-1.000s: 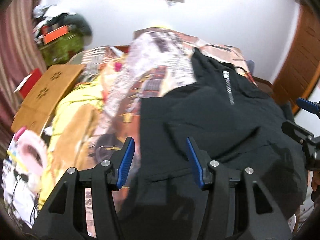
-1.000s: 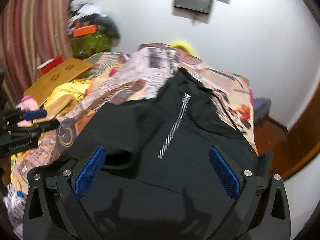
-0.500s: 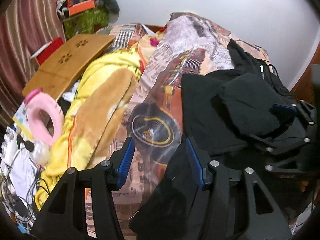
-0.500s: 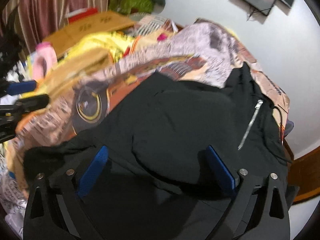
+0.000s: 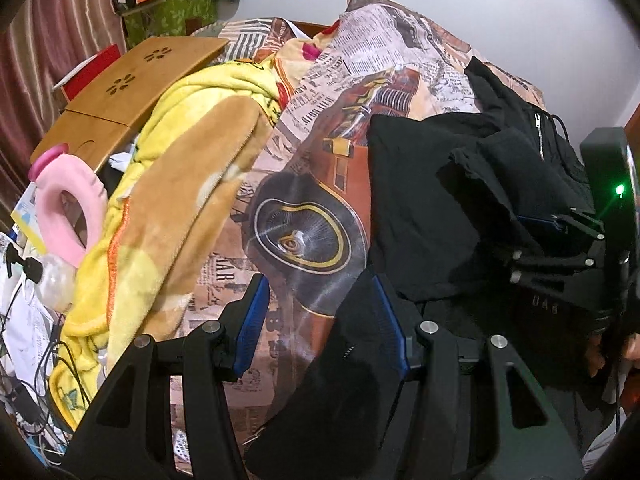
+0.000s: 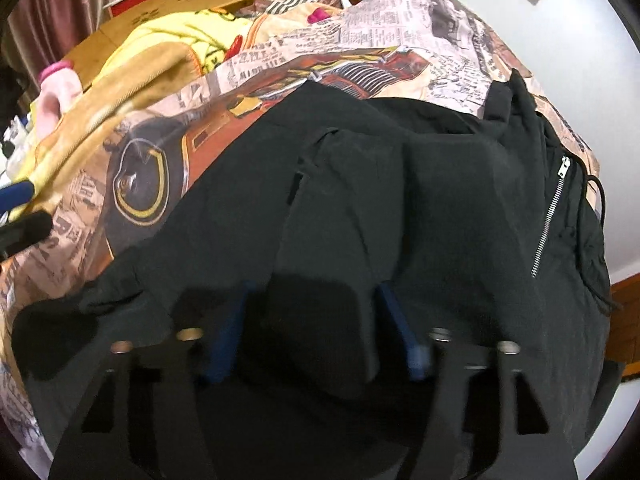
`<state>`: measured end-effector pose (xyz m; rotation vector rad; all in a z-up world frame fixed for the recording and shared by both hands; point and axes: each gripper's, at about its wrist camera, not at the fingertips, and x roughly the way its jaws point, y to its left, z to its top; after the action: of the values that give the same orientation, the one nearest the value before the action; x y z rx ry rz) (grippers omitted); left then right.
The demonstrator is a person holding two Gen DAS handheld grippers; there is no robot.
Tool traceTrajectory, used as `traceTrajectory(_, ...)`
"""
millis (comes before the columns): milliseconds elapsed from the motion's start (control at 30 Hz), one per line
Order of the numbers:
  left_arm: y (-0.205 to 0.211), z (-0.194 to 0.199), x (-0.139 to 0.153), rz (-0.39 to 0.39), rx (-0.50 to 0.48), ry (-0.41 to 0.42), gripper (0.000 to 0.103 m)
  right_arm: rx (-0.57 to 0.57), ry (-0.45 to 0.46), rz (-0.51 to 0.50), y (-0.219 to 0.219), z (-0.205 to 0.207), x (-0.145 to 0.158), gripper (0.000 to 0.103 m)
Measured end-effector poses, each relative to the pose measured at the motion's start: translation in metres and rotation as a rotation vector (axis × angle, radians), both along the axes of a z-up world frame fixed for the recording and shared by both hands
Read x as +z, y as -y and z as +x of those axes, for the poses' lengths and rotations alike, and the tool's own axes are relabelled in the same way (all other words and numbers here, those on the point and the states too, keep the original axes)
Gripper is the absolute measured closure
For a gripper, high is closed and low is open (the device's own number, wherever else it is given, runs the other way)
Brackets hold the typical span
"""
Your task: Fold large clothes
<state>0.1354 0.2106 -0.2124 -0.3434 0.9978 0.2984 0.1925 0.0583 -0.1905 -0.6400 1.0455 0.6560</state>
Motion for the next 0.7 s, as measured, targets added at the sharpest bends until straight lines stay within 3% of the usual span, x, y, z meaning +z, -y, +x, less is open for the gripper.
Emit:
traceTrajectory(67, 0.002, 0.001, 0.0, 0.0, -0.003, 0.0, 0.051, -0.018, -0.017, 0.026, 0.003, 0.003, 0.004, 0.072)
traceTrajectory(300, 0.008, 0.003, 0.008, 0.006, -0.01, 0.016, 0.051, -0.113, -0.05, 0.189, 0.031, 0.019, 0.043, 0.079)
traceTrajectory(533, 0.023, 0.011, 0.017, 0.02, -0.03, 0.026, 0.051, -0.214, 0.068, 0.375, 0.086, 0.022, 0.117, 0.088)
traceTrajectory(700, 0.041, 0.019, 0.023, 0.034, -0.062, 0.034, 0.051, -0.316, 0.151, 0.466, 0.135, 0.024, 0.153, 0.091)
